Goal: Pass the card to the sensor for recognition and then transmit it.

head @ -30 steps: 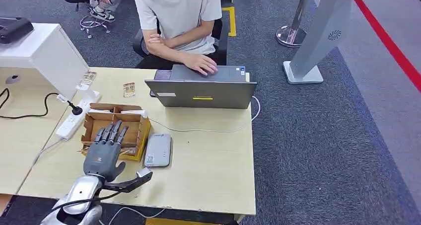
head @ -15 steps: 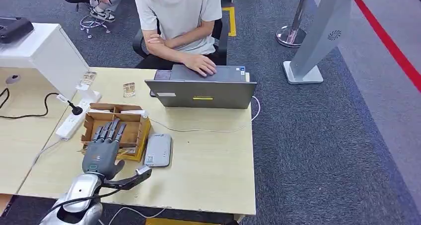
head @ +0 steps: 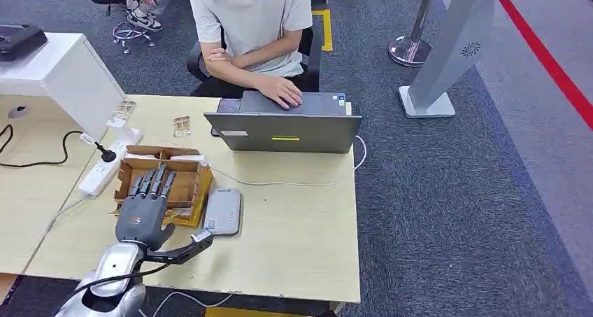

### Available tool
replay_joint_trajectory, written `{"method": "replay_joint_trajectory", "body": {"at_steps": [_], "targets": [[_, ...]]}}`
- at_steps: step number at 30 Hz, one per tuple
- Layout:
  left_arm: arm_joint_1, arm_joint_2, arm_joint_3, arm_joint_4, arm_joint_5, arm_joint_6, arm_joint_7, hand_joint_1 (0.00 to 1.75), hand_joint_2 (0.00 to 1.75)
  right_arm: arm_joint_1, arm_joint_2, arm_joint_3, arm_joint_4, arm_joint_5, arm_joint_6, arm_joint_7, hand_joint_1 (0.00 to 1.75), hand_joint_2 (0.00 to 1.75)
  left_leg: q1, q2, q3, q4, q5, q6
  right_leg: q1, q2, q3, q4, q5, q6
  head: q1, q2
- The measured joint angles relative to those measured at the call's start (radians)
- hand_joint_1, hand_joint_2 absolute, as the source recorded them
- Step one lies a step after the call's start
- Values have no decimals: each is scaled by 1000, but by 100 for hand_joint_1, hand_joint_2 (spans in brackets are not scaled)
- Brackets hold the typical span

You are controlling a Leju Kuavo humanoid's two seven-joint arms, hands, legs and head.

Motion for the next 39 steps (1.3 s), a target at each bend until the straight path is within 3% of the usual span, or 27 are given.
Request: {"method": "replay_joint_trajectory", "body": {"at_steps": [11, 12, 39], "targets": [[0, 1, 23, 0, 17, -5, -6, 0, 175, -2, 0, 0, 0, -6, 2, 1, 0, 175, 0, 0, 0, 0, 0, 0, 0, 0, 0, 0, 0, 0, 0, 0], [0, 1, 23, 0, 17, -7, -6, 175, 175, -2, 0, 0, 0, -8, 2, 1, 0, 175, 0, 0, 0, 0, 0, 0, 0, 0, 0, 0, 0, 0, 0, 0], [-30, 2, 22, 32, 80, -37, -61, 175, 175, -4, 1, 0, 0, -22, 1, -2, 0, 175, 0, 0, 0, 0, 0, 0, 0, 0, 0, 0, 0, 0, 0, 0]]}}
